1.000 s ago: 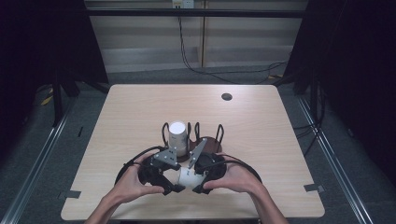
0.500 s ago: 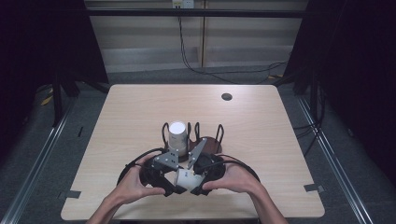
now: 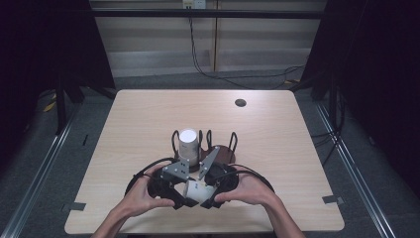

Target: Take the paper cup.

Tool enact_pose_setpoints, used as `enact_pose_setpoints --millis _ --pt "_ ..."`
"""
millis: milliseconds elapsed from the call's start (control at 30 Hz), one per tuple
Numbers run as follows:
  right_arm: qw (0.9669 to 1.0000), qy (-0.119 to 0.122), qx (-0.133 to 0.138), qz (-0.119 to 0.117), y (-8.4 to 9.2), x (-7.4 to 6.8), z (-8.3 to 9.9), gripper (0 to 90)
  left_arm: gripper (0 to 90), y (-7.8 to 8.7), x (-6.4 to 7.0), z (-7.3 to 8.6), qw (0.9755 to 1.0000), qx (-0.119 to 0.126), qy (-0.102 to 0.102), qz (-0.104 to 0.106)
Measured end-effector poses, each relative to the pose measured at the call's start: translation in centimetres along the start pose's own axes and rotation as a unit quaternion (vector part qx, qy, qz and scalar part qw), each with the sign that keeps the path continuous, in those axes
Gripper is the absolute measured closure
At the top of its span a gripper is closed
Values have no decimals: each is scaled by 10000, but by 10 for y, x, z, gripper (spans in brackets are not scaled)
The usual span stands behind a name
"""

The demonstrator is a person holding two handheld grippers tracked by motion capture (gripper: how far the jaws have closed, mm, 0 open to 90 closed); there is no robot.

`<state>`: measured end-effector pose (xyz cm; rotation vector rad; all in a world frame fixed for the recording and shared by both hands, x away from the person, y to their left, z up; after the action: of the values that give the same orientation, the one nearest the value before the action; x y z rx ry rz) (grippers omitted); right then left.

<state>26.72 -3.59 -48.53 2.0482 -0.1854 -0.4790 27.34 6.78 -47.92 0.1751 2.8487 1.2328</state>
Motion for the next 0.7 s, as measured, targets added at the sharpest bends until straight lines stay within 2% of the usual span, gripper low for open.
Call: enact_pose_setpoints --millis 133,200,233,467,533,633,700 --pt "9999 11 112 -38 3 1 0 337 359 4 -1 0 10000 68 22 65" --pt "9998 92 190 -43 3 2 -1 330 363 5 -1 0 9999 107 34 63" --pt "9998 23 196 -52 4 1 0 325 364 5 -1 -1 9999 132 43 80" --pt "9994 28 327 -77 6 2 -1 257 369 7 1 -3 9998 179 49 65" --pt "9989 47 458 -87 9 3 -1 209 369 9 1 -7 9997 237 89 47" --pt "9975 36 688 -143 14 3 -3 185 369 11 0 -6 9996 251 112 13" --pt "9969 7 775 -89 17 4 -3 162 369 12 -1 -6 9994 313 171 -5"
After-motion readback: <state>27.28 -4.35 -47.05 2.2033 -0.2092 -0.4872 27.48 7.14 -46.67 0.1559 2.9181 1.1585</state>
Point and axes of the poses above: each handheld gripper's, and its own axes: y roughly backward along the jaws, z roughly out of its underside, x roughly to its right, the point moved 7 cm from there along -y, roughly forward along the jaws, and after that the axes turned 10 degrees about -y, right-handed, at the moved point
